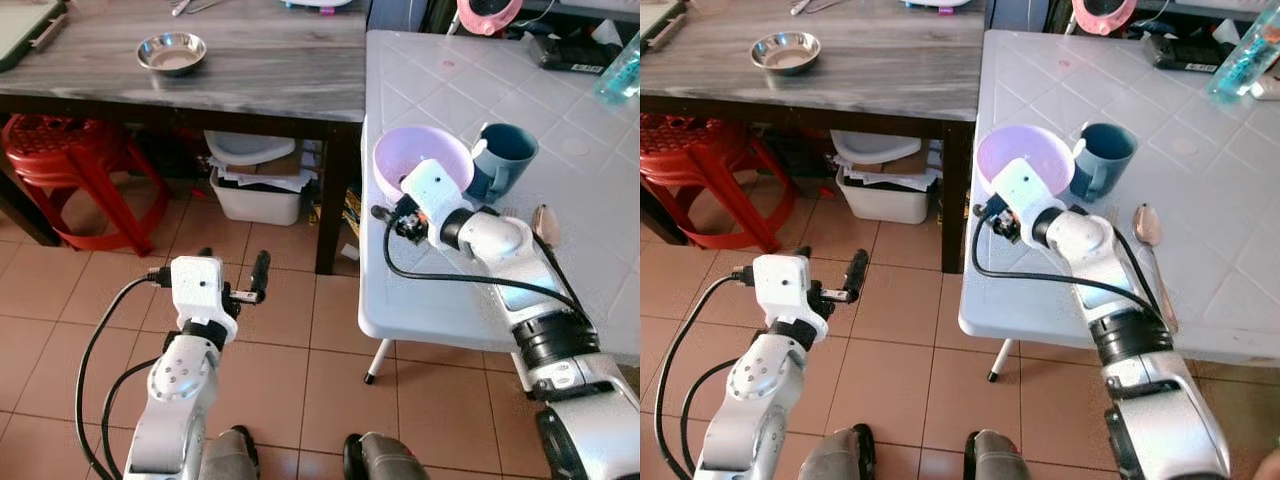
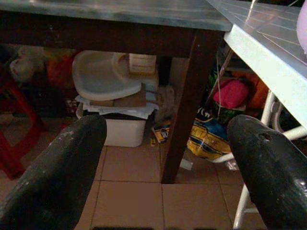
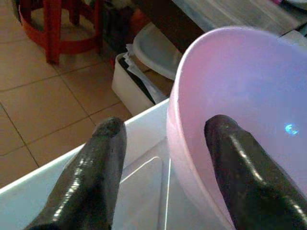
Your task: Setting the table
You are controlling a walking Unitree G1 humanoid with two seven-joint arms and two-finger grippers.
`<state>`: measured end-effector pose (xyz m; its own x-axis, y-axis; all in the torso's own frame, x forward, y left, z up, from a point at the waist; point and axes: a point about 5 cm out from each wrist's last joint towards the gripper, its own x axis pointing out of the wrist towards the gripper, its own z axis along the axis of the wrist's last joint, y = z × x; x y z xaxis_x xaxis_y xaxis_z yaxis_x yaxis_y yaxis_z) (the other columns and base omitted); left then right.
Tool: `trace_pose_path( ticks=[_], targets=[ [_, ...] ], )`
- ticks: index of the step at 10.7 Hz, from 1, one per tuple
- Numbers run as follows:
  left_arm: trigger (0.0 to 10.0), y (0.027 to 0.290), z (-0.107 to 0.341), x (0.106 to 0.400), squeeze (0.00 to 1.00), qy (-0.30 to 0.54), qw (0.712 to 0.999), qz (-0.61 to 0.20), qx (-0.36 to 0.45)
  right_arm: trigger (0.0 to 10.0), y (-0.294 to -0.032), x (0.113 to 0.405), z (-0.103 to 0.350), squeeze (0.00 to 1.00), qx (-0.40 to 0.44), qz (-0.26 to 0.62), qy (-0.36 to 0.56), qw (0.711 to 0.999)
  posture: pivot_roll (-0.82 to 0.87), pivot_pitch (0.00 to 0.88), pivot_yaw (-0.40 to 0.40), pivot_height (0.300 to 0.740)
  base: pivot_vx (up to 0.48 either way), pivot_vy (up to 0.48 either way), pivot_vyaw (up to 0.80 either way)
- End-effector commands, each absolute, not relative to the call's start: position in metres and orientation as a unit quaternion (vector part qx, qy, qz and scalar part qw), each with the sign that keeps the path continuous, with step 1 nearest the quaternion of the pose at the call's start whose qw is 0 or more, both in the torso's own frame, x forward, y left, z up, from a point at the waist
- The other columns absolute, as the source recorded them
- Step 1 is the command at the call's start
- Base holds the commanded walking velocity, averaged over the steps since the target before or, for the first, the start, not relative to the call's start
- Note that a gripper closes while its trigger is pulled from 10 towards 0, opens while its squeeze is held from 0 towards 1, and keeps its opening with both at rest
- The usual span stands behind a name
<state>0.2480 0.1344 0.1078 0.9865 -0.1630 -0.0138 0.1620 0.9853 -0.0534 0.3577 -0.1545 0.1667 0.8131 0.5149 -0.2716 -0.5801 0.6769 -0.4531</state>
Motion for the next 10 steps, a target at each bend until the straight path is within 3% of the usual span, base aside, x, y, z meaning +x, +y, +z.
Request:
trace_pose_path(
  ticks=[1,8,10],
  targets=[
    [10.0,0.135,0.111,0.248,0.0,0.008,0.996,-0.085,-0.021,0.0,-0.158,0.359,0.165,0.0,-0.272,0.3,0.078,0.911,-0.03,0.192,-0.013,0.74,0.0,0.0,0.0],
    [10.0,0.135,0.111,0.243,0.0,0.032,0.995,-0.096,-0.015,0.0,-0.167,0.349,0.149,0.0,-0.259,0.291,0.121,0.913,-0.02,0.225,-0.014,0.74,0.0,0.0,0.0],
    [10.0,0.138,0.108,0.245,0.0,0.037,0.996,-0.086,-0.013,0.0,-0.162,0.346,0.14,0.0,-0.266,0.302,0.125,0.907,-0.01,0.189,-0.02,0.74,0.0,0.0,0.0]
  ],
)
